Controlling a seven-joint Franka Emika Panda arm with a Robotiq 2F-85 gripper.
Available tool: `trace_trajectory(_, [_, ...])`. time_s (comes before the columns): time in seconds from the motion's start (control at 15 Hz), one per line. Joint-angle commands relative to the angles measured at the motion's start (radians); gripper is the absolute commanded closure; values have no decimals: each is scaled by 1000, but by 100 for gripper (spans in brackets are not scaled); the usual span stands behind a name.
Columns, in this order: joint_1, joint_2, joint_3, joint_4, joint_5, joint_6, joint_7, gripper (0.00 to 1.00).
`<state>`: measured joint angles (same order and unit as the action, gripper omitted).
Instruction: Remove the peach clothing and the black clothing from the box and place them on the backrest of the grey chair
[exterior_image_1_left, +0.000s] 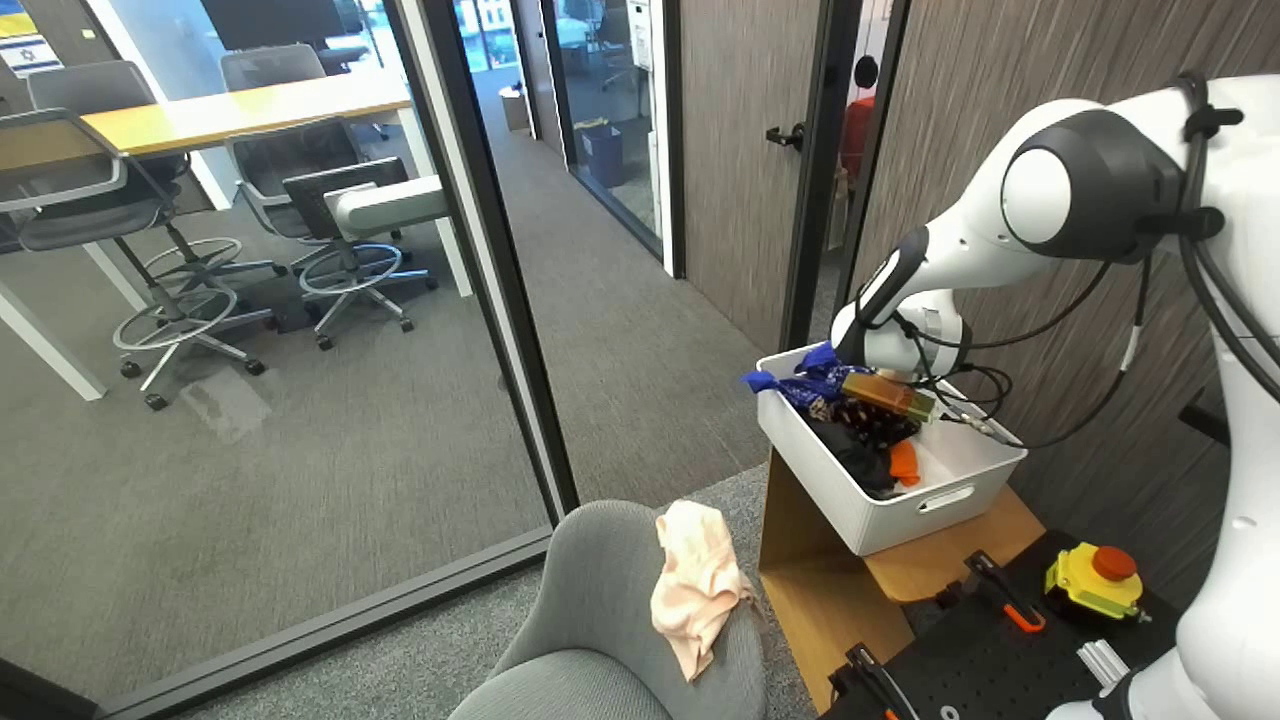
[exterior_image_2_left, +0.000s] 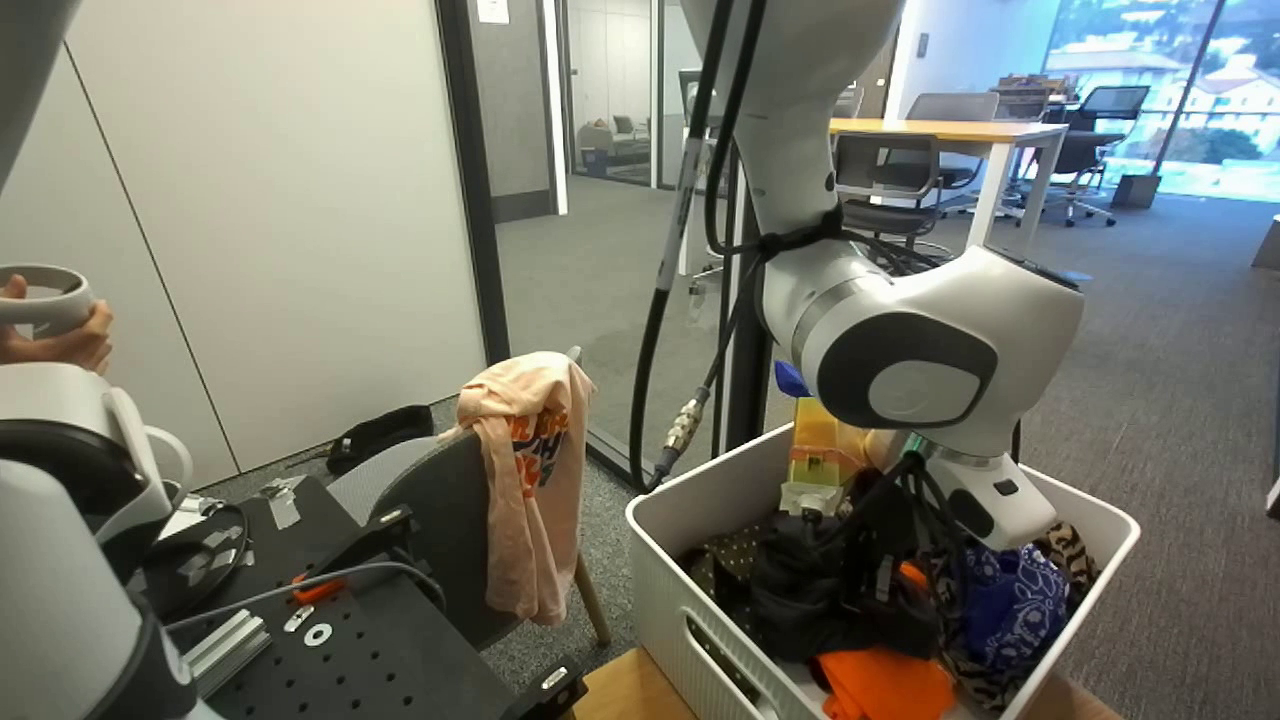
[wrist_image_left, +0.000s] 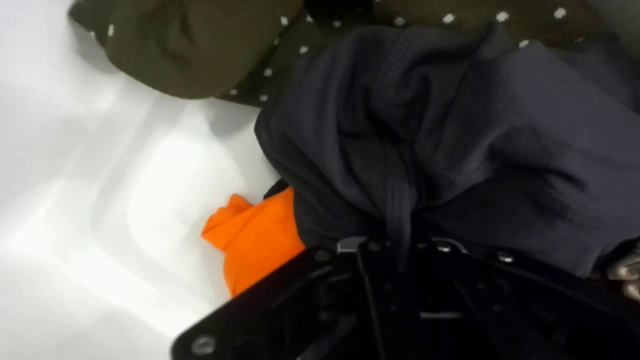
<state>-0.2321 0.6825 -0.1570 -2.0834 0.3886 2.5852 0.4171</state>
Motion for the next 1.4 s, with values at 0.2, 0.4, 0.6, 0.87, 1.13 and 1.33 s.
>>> trace_trajectory(0.2, [6, -132, 6, -67, 5, -79, -38, 97])
trace_trajectory(0.4, [37, -257, -3, -136, -14, -125, -35, 97])
trace_trajectory(0.6, [67, -410, -1, -202, -36, -195, -35, 97])
trace_trajectory(0.87, [112, -597, 16, -227, -60, -308, -19, 97])
trace_trajectory(1.13, [160, -749, 61, -198, -114, -407, 19, 97])
trace_trajectory(1.33, [193, -825, 117, -151, -130, -475, 44, 97])
